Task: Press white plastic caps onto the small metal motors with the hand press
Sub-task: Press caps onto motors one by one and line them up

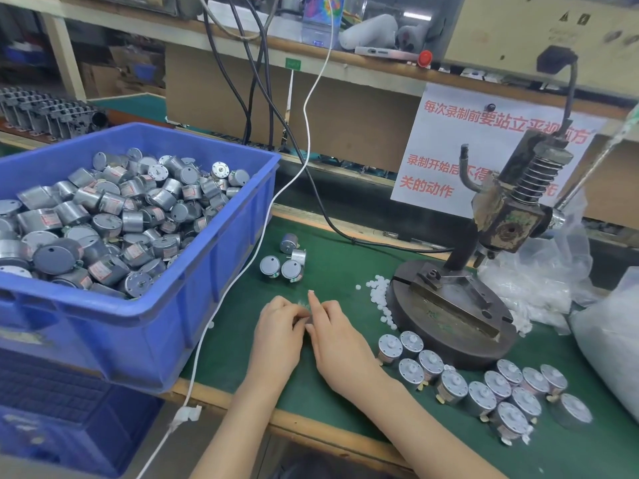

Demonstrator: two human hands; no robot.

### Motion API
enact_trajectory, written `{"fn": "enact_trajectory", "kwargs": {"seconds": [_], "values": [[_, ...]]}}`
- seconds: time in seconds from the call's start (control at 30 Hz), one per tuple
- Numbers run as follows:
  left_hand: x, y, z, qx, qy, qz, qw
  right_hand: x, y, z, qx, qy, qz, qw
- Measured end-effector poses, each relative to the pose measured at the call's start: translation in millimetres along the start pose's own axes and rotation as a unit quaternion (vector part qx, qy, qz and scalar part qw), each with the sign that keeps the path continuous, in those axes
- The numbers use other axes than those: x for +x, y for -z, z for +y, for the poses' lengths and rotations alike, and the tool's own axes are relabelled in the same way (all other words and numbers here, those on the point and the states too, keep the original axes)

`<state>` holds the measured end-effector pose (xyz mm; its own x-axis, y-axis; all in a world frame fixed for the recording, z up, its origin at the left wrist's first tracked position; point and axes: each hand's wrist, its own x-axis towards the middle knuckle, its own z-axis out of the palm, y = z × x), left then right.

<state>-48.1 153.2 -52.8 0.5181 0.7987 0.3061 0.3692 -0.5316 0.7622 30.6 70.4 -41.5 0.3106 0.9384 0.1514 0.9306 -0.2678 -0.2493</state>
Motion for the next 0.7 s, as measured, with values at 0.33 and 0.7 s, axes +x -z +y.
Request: {"fn": "enact_trajectory", "kwargs": {"seconds": [0.33, 0.7], "values": [[-2.5, 0.6, 0.0, 0.014, -0.013, -0.006, 1.000, 1.3, 1.4, -1.5, -0.046, 0.013, -0.019, 0.999], [-1.8, 3.0, 1.8, -0.030, 0.016, 0.014, 0.999, 2.5, -2.1, -9.6, -0.087, -0.008, -0.027, 0.996]]}}
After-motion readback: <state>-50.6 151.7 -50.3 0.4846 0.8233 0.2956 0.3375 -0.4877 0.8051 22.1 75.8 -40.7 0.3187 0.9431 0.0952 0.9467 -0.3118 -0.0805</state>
